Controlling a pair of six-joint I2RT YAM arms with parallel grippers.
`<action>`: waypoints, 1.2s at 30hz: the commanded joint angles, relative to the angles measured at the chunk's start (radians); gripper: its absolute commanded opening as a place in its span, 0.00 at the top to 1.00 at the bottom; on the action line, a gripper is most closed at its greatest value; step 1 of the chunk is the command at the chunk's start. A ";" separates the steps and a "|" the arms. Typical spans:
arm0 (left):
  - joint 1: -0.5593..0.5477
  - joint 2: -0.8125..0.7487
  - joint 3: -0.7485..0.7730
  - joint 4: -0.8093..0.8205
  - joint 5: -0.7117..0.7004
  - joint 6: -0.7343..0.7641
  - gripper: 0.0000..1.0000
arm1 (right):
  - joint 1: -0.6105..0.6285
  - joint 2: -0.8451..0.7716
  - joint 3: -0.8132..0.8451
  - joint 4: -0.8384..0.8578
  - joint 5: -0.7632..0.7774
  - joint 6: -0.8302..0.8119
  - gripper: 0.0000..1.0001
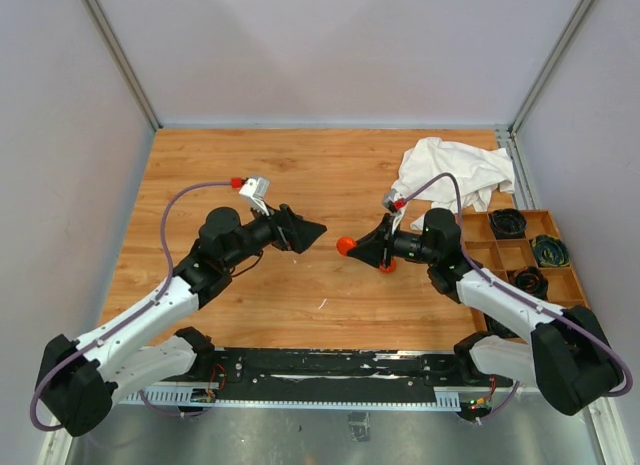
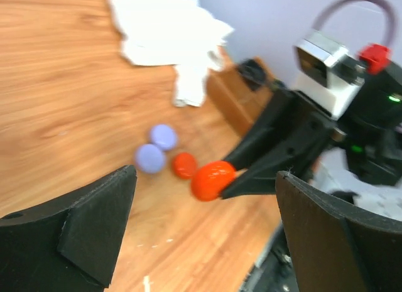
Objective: Insert the wireless bluetooth earbuds into the charging case
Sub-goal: Close the charging case, then place the charging case at the center of the board.
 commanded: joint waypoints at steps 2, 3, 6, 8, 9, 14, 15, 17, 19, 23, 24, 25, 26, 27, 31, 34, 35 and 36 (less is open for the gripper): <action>0.008 -0.073 0.110 -0.463 -0.398 0.094 0.01 | -0.014 -0.018 0.072 -0.430 0.175 -0.074 0.97; 0.008 -0.086 0.129 -0.510 -0.422 0.096 0.01 | -0.014 -0.011 0.074 -0.473 0.186 -0.069 0.96; 0.008 -0.126 0.193 -0.653 -0.491 0.124 0.01 | -0.014 0.013 0.075 -0.532 0.210 -0.052 0.95; 0.008 -0.150 0.252 -0.736 -0.556 0.182 0.01 | -0.014 0.033 0.076 -0.554 0.232 -0.041 0.94; 0.008 -0.161 0.278 -0.763 -0.594 0.213 0.01 | -0.013 0.047 0.082 -0.565 0.246 -0.036 0.95; 0.008 -0.214 0.315 -0.742 -0.730 0.372 0.01 | -0.018 0.134 0.110 -0.596 0.337 -0.028 0.95; 0.008 -0.222 0.303 -0.719 -0.750 0.389 0.01 | -0.018 0.148 0.114 -0.594 0.350 -0.028 0.95; 0.008 -0.236 0.268 -0.664 -0.764 0.404 0.01 | -0.021 0.177 0.130 -0.596 0.375 -0.028 0.95; 0.008 -0.246 0.229 -0.628 -0.771 0.408 0.01 | -0.025 0.204 0.143 -0.596 0.392 -0.026 0.92; 0.026 -0.249 0.195 -0.622 -0.769 0.400 0.01 | -0.031 0.250 0.158 -0.600 0.420 -0.028 0.80; 0.035 -0.249 0.194 -0.622 -0.761 0.396 0.01 | -0.032 0.261 0.164 -0.600 0.420 -0.028 0.76; 0.047 -0.249 0.193 -0.621 -0.750 0.393 0.01 | -0.033 0.268 0.167 -0.600 0.421 -0.025 0.71; 0.062 -0.251 0.193 -0.619 -0.735 0.390 0.01 | -0.034 0.275 0.170 -0.601 0.426 -0.024 0.67; 0.078 -0.253 0.192 -0.618 -0.723 0.383 0.01 | -0.034 0.275 0.175 -0.607 0.436 -0.022 0.62; 0.144 -0.264 0.192 -0.623 -0.675 0.348 0.01 | -0.034 0.240 0.186 -0.641 0.472 -0.033 0.46; 0.164 -0.289 0.188 -0.623 -0.660 0.349 0.01 | -0.034 0.176 0.200 -0.690 0.492 -0.056 0.38; 0.165 -0.299 0.187 -0.623 -0.664 0.350 0.01 | -0.034 0.147 0.202 -0.707 0.496 -0.065 0.34; 0.166 -0.311 0.186 -0.623 -0.670 0.347 0.01 | -0.034 0.112 0.203 -0.724 0.503 -0.075 0.31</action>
